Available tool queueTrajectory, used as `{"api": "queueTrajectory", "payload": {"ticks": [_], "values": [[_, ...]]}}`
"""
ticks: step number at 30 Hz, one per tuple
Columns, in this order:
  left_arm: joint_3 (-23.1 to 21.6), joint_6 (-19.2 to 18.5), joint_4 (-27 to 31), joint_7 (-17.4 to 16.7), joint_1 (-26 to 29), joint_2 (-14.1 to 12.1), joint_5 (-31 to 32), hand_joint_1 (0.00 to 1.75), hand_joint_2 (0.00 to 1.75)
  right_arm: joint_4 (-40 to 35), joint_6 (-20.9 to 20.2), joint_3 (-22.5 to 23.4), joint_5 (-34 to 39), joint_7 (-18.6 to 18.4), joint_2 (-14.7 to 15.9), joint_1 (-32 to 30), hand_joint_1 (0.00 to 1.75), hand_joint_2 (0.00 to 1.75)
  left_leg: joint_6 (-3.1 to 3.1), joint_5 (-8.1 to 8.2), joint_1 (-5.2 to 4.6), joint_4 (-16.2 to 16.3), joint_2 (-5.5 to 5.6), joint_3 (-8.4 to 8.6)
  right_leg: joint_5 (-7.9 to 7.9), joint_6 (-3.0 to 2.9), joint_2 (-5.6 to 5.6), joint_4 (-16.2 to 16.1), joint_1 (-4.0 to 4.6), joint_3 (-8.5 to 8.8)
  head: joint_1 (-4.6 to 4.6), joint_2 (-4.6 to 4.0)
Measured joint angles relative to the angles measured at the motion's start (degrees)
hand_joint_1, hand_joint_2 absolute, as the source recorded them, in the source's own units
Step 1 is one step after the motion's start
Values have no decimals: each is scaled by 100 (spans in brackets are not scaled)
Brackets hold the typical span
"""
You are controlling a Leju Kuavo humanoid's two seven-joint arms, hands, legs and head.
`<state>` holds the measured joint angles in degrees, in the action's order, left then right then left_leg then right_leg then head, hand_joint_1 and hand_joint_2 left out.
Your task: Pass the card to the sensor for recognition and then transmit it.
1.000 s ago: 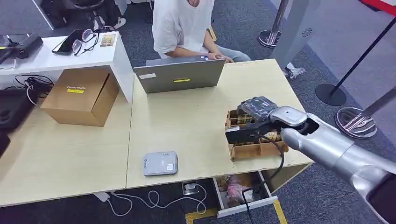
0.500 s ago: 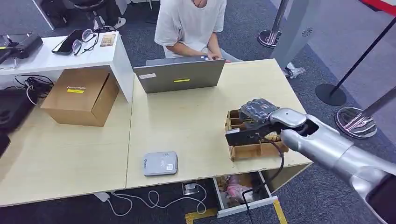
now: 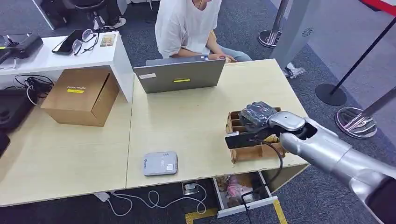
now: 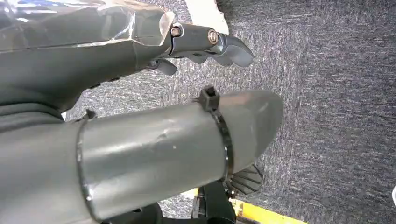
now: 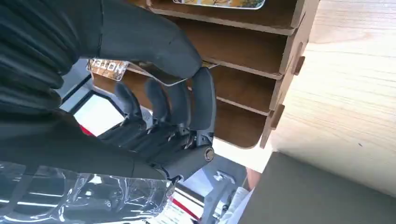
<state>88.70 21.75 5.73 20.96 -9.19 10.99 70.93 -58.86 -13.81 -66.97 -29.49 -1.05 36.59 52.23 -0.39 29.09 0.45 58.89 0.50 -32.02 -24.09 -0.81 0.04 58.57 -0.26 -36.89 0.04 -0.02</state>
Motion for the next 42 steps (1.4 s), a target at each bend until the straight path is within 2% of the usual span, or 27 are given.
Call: {"api": "queueTrajectory", "payload": {"ticks": [17, 30, 42], "values": [[0, 37, -2, 4, 0, 9, -50, 0, 0, -33, 22, 26, -59, 2, 0, -74, 175, 175, 0, 0, 0, 0, -1, 1, 1, -1, 1, 0, 0, 0, 2, 0], [0, 35, -2, 35, 0, 13, -133, 0, 0, -228, 77, 216, -173, 107, 9, -55, 175, 175, -3, -2, 0, 0, -2, 2, 1, -1, 1, 0, 0, 0, 2, 0], [0, -24, 0, 76, 1, 9, -98, 0, 0, -700, 70, 350, -197, 157, 212, 53, 175, 175, -3, -2, 0, 0, -2, 2, 1, -1, 1, 0, 0, 0, 2, 0]]}}
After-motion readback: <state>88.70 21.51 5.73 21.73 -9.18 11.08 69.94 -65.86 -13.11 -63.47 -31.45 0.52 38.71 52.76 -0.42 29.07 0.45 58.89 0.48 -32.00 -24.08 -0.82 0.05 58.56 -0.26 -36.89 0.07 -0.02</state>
